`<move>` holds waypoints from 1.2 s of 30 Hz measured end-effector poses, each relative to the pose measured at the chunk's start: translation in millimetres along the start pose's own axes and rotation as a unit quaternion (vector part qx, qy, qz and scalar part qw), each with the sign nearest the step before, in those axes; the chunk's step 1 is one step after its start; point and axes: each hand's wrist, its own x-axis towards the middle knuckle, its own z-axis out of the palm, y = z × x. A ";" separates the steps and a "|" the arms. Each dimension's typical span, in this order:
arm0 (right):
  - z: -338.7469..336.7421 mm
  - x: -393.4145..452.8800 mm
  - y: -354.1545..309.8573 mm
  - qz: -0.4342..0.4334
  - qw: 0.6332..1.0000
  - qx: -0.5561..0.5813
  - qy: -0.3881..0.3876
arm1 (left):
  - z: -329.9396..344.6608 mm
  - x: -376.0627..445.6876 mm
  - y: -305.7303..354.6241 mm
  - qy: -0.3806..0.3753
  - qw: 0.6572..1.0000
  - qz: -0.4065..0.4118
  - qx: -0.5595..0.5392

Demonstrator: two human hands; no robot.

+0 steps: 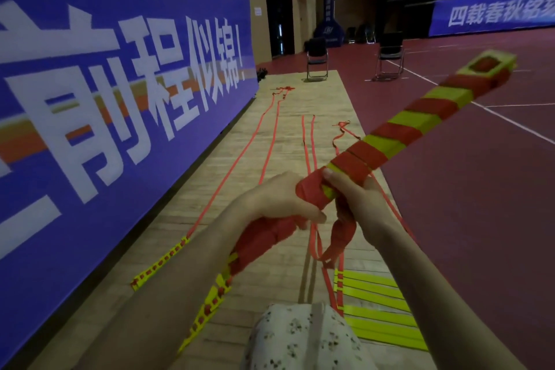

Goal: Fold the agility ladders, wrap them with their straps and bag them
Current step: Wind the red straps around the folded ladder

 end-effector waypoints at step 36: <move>-10.9 -0.7 -9.3 0.025 0.998 -0.007 0.056 | 11.4 14.4 -7.0 0.165 0.975 0.064 0.134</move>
